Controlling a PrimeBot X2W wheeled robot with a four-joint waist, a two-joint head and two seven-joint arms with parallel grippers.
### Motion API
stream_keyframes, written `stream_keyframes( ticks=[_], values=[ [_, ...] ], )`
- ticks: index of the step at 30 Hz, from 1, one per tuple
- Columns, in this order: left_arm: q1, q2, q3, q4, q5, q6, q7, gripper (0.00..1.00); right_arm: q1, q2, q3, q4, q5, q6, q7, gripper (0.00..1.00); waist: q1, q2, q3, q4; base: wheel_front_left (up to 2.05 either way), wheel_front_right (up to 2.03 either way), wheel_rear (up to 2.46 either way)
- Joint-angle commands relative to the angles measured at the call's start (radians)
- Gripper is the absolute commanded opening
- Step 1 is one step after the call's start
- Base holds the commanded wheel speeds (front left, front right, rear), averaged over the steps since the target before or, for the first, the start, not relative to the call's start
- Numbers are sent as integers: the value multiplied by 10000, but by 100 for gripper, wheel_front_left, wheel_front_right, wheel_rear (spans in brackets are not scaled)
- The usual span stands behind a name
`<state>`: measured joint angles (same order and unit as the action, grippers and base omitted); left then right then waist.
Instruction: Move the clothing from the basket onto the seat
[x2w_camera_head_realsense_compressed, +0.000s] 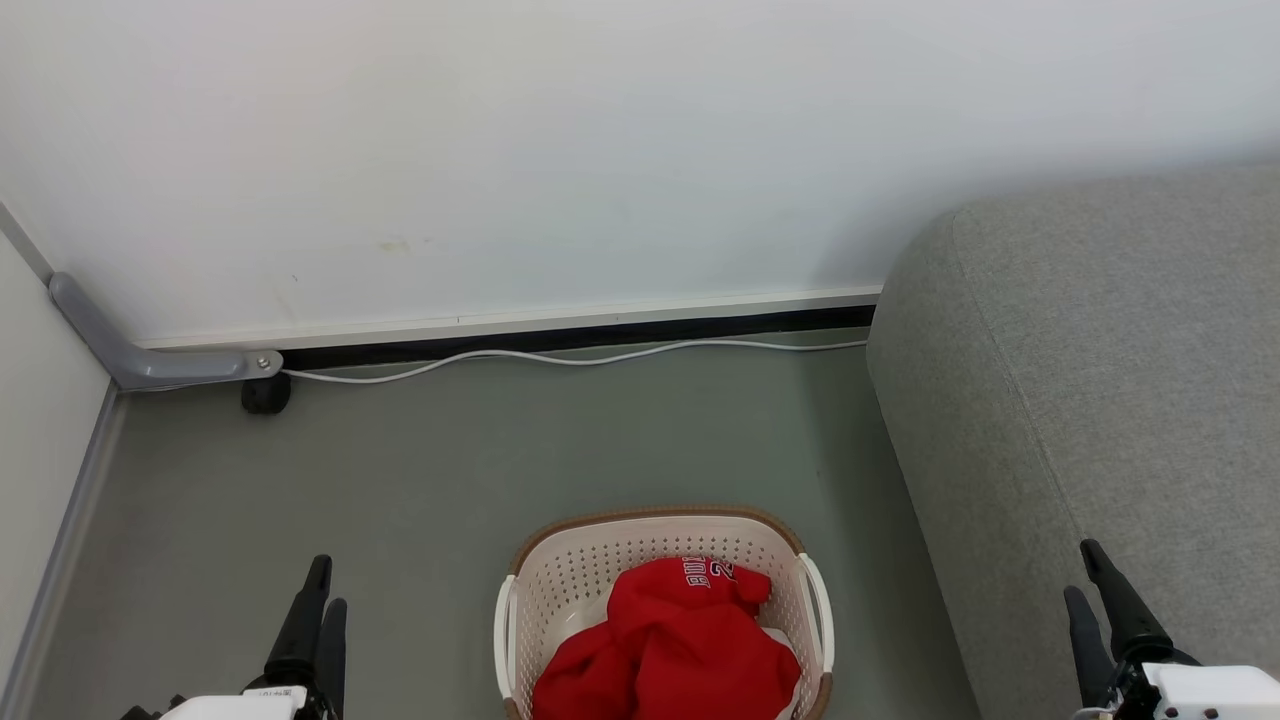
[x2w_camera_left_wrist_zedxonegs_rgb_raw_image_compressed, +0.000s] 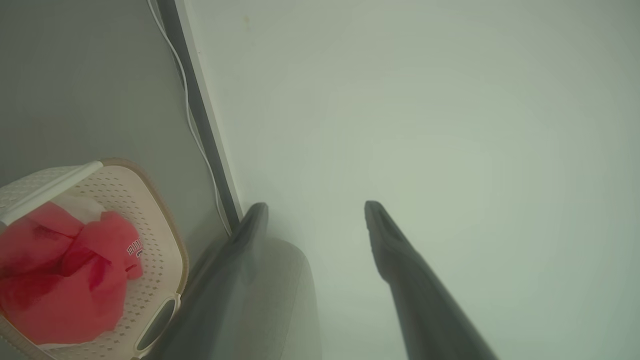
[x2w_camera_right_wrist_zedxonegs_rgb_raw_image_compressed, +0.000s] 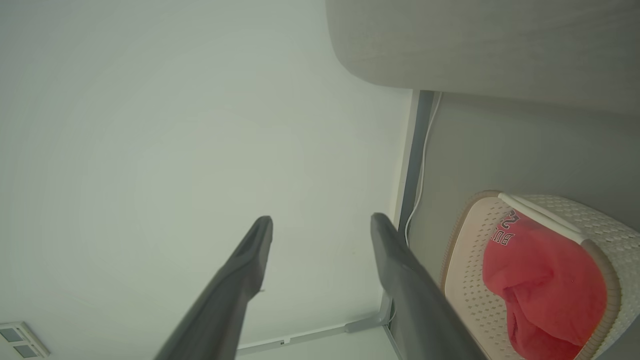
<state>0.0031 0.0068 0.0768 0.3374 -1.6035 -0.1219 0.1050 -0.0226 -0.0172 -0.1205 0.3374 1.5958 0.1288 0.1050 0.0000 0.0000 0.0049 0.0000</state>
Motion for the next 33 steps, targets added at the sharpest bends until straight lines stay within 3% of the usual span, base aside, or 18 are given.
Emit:
stream_keyframes(
  ticks=[1,4,8,17,33],
  values=[
    [-340,87,11,-217,37,-2,-55,100,-320,-91,39,-242,-43,4,-50,100,3,0,18,1,0,0,0],
    [-438,124,-20,-188,103,-5,-161,100,-446,-108,154,-228,-92,5,-145,100,22,0,-14,-7,0,0,0],
    [-516,172,-74,-167,177,-8,-289,100,-571,-151,303,-200,-159,5,-258,100,2,0,4,-15,0,0,0],
    [-748,341,-274,-95,511,-14,-586,100,-932,-290,716,-75,-424,6,-578,100,0,0,35,-25,0,0,0],
    [-1109,478,-174,-35,2172,-25,-1027,100,-1557,-398,959,208,-1671,8,-1027,100,0,0,98,-42,0,0,0]
  ],
)
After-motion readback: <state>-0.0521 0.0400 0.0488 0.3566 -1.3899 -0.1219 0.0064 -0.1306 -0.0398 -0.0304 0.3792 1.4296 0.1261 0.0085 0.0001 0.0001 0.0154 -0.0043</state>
